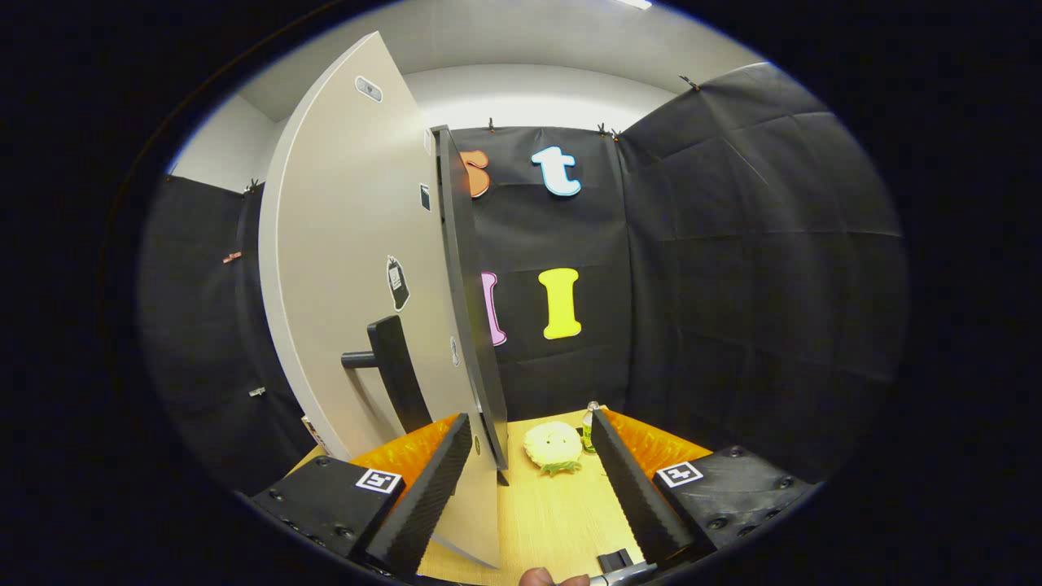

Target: Open the shoe cabinet door, grab the shoes and put them into the shoe cabinet, then close the shoe cabinet door.

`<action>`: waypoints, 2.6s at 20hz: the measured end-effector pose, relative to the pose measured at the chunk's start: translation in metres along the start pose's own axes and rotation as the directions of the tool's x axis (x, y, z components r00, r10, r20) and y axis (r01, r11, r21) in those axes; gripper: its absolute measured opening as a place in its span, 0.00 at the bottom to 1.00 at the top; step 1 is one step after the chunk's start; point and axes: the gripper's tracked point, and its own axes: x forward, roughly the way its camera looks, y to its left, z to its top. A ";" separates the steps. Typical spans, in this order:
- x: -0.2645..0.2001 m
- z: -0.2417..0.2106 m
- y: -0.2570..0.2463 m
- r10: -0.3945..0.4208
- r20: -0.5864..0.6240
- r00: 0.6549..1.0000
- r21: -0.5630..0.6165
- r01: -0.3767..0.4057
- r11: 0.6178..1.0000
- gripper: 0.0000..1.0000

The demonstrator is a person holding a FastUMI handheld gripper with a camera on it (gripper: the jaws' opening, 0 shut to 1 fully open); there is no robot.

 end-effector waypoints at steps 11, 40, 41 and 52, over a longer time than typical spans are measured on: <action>-0.012 -0.015 0.094 0.006 0.001 1.000 0.012 -0.006 1.000 0.98; 0.103 -0.054 0.293 0.139 -0.062 0.988 -0.016 -0.140 0.990 0.98; 0.102 -0.054 0.291 0.139 -0.061 0.988 -0.017 -0.140 0.990 0.98; 0.090 -0.043 0.259 0.112 -0.036 0.993 -0.017 -0.113 0.994 0.98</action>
